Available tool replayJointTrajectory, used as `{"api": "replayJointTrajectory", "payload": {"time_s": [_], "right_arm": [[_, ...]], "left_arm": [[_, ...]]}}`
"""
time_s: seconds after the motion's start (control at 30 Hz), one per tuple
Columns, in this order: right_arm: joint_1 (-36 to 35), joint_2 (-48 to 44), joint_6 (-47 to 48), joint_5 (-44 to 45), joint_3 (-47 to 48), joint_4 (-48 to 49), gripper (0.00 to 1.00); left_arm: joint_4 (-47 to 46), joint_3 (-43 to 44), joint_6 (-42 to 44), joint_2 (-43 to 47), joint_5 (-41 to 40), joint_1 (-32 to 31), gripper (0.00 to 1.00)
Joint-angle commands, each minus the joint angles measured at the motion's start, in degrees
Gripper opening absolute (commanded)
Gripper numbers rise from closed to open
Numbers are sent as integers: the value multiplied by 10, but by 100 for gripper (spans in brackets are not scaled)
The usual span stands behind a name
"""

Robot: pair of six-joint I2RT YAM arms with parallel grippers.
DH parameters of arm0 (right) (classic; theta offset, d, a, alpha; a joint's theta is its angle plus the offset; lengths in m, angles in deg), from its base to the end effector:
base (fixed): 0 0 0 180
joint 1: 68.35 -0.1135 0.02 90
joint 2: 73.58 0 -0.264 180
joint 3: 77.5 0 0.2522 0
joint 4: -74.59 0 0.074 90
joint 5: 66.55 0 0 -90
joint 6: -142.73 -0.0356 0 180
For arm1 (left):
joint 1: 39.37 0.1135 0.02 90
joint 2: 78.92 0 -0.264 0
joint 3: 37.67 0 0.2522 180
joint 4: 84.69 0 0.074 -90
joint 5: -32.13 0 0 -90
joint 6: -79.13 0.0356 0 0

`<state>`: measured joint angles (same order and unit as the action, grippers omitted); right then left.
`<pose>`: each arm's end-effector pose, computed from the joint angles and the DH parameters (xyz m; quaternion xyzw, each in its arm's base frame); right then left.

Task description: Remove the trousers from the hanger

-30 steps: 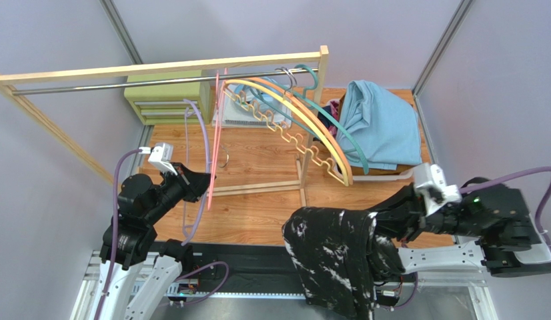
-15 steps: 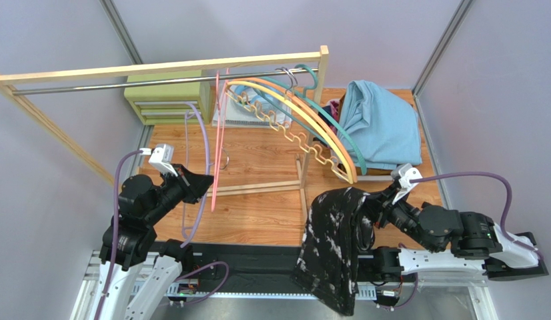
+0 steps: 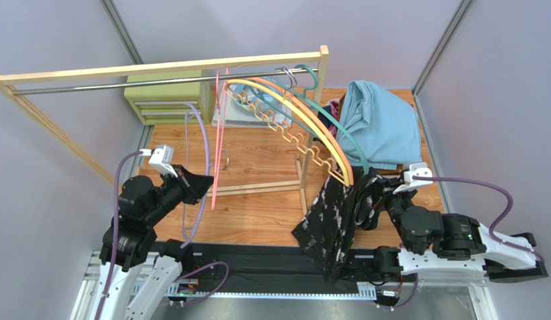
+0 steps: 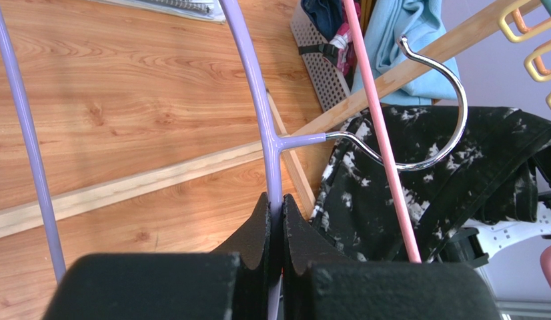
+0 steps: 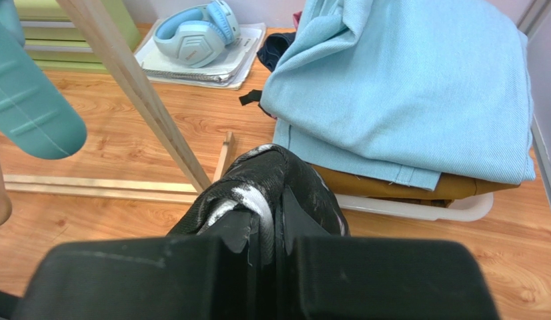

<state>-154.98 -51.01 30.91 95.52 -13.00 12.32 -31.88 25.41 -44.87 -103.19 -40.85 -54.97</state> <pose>0.0364 0.0414 0.3538 -0.0721 0.7405 0.0924 0.6618 0.0749 -0.0317 0.3539 -0.0347 0.7839 -0.3613 0.5038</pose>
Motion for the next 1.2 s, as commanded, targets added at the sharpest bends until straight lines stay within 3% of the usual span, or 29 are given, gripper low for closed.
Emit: {"api": "replayJointTrajectory", "payload": {"time_s": [0.0, 0.07, 0.1, 0.13, 0.17, 0.2, 0.27, 0.3, 0.37, 0.43, 0.5, 0.8, 1.17], "right_arm": [[57, 30, -26, 12, -8, 73, 0], [118, 53, -23, -72, -18, 104, 0], [204, 59, -16, -119, -34, 125, 0], [253, 64, -18, -220, -42, 148, 0], [302, 65, -20, -268, -49, 156, 0], [396, 61, -16, -312, -65, 168, 0], [487, 49, -8, -455, -70, 199, 0], [565, 50, -2, -529, -64, 200, 0], [638, 69, 5, -613, -33, 201, 0], [731, 87, -4, -751, 11, 202, 0], [793, 109, -19, -816, 41, 193, 0], [824, 154, -15, -692, 271, 95, 0], [825, 237, -26, -662, 453, 65, 0]], "left_arm": [[-16, -2, 10, 14, -2, 4, 0], [-14, -2, 12, 16, -5, 3, 0], [-13, -2, 11, 16, -7, 3, 0], [-13, -2, 9, 15, -6, 3, 0], [-13, -1, 7, 15, -5, 4, 0], [-13, 3, 6, 15, -1, 3, 0], [-4, 9, 9, 16, 5, 3, 0], [1, 11, 12, 18, 5, 3, 0], [12, 17, 24, 19, -4, 3, 0], [18, 17, 28, 20, -7, 4, 0], [16, 16, 26, 20, -6, 4, 0], [18, 21, 33, 15, 6, 3, 0], [4, 13, 38, 3, 13, 4, 0]]}}
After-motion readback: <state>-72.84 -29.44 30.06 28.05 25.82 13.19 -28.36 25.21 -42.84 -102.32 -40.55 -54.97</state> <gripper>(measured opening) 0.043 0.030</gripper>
